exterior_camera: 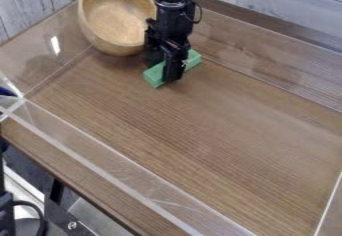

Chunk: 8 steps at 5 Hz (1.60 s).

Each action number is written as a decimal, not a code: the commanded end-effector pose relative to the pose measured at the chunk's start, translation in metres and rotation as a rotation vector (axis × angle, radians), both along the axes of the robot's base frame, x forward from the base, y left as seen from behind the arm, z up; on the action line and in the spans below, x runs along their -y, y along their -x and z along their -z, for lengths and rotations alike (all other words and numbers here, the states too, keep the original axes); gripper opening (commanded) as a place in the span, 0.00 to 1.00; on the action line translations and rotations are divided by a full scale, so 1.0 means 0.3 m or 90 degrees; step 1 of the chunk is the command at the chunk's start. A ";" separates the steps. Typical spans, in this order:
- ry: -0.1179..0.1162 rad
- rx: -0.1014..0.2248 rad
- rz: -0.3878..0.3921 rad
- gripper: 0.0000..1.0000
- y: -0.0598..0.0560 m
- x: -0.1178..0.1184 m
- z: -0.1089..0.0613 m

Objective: Put the green block in the brown bowl

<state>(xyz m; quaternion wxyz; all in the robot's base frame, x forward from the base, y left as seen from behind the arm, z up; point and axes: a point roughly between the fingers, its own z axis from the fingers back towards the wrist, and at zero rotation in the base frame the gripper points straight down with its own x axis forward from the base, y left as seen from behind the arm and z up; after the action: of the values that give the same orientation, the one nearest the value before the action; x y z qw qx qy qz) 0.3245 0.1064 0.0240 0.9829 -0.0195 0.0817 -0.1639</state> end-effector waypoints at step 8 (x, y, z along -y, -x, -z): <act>-0.010 0.006 -0.070 0.00 -0.068 -0.032 -0.284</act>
<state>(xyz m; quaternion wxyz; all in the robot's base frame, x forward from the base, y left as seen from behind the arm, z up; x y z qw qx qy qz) 0.3359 0.1097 0.0700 0.9836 -0.0404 0.1334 -0.1141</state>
